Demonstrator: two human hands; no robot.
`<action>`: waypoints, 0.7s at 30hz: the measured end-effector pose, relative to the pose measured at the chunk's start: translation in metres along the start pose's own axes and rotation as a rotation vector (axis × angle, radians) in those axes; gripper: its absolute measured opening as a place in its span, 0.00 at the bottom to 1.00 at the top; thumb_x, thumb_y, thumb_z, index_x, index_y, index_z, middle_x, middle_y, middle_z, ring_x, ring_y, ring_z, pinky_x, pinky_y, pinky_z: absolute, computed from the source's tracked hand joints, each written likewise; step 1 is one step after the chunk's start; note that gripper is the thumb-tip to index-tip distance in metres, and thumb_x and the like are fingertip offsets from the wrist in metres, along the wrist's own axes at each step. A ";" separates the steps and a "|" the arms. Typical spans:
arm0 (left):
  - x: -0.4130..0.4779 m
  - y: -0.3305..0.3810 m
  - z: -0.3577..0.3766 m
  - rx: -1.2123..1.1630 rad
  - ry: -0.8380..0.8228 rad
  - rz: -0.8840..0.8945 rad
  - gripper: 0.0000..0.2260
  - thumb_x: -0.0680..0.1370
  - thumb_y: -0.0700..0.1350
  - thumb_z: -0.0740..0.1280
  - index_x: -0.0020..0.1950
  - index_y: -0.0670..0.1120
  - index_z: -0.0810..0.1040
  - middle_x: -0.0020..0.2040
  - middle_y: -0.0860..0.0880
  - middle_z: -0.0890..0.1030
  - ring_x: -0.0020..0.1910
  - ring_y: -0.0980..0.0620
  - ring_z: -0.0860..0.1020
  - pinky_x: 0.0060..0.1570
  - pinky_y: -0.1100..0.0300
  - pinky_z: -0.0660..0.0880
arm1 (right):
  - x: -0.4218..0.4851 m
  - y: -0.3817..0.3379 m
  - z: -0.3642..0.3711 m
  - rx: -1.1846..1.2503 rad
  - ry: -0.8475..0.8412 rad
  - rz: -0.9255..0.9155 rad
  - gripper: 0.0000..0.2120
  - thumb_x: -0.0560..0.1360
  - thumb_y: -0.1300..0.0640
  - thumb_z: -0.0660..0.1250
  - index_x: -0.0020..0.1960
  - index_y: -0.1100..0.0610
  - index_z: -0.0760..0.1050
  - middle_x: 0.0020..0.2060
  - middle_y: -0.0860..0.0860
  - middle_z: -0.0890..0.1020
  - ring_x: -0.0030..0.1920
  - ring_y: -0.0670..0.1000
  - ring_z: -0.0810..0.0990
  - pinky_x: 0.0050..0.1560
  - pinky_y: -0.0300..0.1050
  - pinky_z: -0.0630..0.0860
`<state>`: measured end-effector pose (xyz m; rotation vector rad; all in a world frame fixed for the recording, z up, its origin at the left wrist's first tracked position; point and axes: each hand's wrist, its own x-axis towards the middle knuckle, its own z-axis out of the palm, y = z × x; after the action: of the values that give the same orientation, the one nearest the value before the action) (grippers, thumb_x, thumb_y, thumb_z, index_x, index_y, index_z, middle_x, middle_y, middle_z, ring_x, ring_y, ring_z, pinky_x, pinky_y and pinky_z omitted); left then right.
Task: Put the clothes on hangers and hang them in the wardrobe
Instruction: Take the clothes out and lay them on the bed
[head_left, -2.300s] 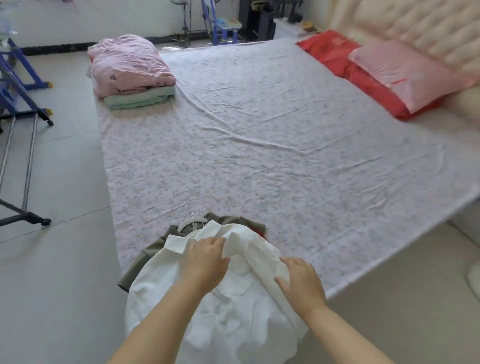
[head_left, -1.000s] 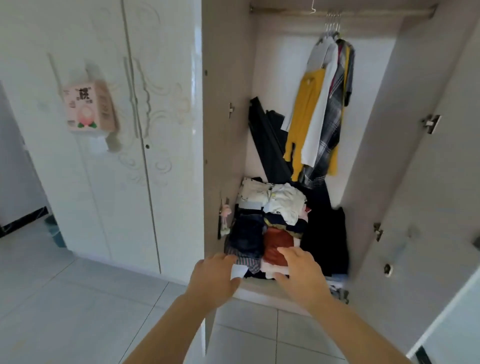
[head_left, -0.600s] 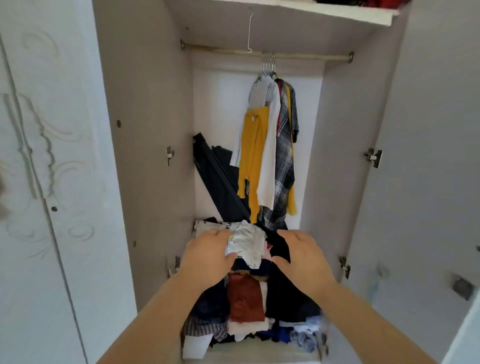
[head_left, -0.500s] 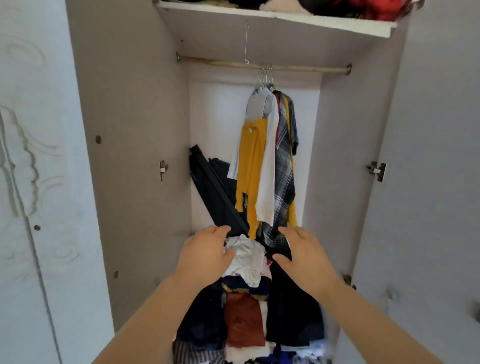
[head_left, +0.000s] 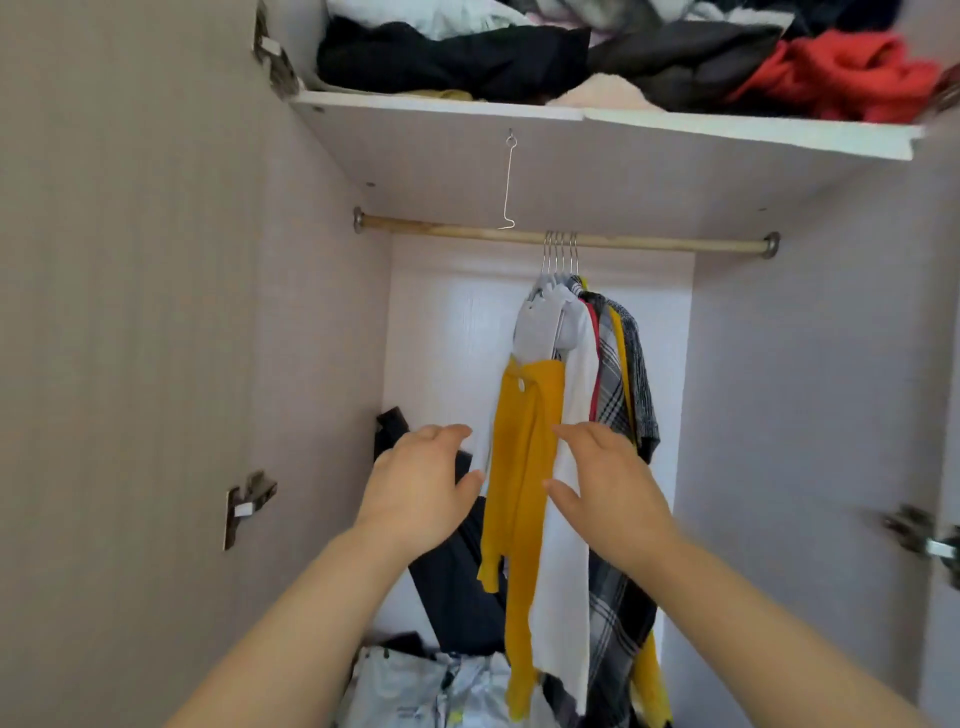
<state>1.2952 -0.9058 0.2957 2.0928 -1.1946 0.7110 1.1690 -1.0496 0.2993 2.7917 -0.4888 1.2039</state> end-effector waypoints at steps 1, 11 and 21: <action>0.016 -0.003 0.004 -0.007 0.013 0.001 0.23 0.78 0.53 0.60 0.72 0.51 0.62 0.68 0.50 0.70 0.66 0.51 0.67 0.63 0.56 0.65 | 0.016 0.005 0.003 0.000 0.018 -0.007 0.26 0.77 0.48 0.62 0.72 0.52 0.60 0.67 0.49 0.68 0.66 0.51 0.66 0.64 0.44 0.65; 0.167 -0.049 0.051 -0.135 0.151 0.037 0.23 0.78 0.52 0.62 0.72 0.50 0.64 0.67 0.49 0.71 0.65 0.49 0.68 0.63 0.53 0.67 | 0.177 0.043 0.040 -0.166 0.147 -0.085 0.25 0.77 0.53 0.62 0.71 0.56 0.61 0.68 0.52 0.66 0.67 0.54 0.63 0.65 0.44 0.60; 0.270 -0.098 0.094 -0.105 0.224 0.094 0.23 0.77 0.54 0.61 0.71 0.52 0.64 0.66 0.51 0.71 0.65 0.51 0.68 0.65 0.54 0.66 | 0.304 0.077 0.067 -0.291 0.247 -0.091 0.22 0.77 0.55 0.60 0.70 0.56 0.63 0.67 0.52 0.66 0.67 0.54 0.63 0.64 0.43 0.60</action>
<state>1.5157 -1.0840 0.3995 1.8271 -1.1834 0.8813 1.3874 -1.2146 0.4662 2.3597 -0.4682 1.3157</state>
